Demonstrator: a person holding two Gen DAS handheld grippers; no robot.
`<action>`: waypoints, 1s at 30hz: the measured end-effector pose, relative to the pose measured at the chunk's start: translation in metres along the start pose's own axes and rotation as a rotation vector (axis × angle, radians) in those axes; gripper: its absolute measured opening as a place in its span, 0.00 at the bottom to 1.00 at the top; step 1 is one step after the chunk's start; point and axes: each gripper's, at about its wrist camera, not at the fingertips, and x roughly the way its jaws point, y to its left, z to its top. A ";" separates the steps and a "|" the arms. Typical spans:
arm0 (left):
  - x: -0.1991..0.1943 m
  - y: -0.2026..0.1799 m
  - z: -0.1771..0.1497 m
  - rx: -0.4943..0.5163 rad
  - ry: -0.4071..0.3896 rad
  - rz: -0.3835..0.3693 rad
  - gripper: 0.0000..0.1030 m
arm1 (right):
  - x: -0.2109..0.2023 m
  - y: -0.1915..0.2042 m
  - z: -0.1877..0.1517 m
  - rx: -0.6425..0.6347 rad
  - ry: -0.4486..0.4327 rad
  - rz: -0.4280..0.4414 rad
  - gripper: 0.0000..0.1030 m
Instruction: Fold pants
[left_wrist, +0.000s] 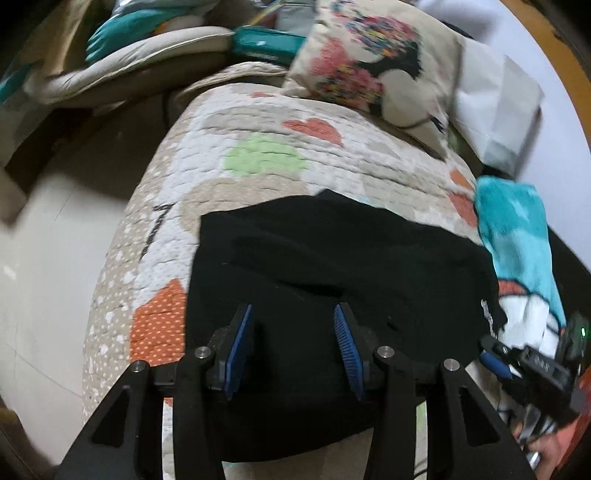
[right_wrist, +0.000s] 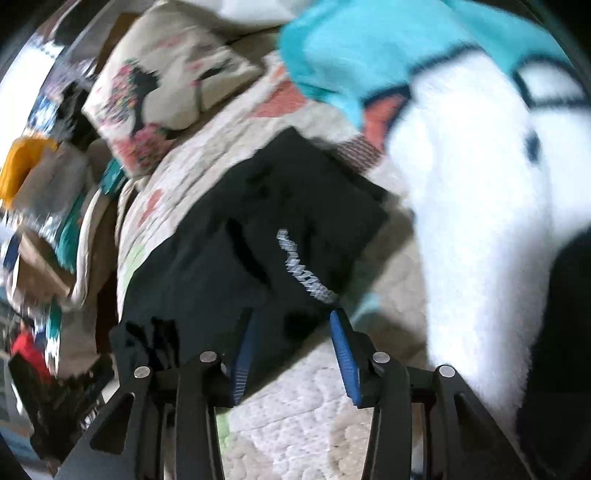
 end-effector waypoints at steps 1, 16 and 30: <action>0.000 -0.004 0.000 0.018 0.000 0.001 0.43 | 0.005 -0.003 0.000 0.024 0.010 0.005 0.48; 0.064 -0.173 0.111 0.333 0.127 -0.157 0.52 | 0.024 -0.019 0.025 0.190 0.088 0.101 0.65; 0.189 -0.313 0.091 0.593 0.425 -0.250 0.52 | 0.028 -0.011 0.022 0.161 -0.015 0.152 0.78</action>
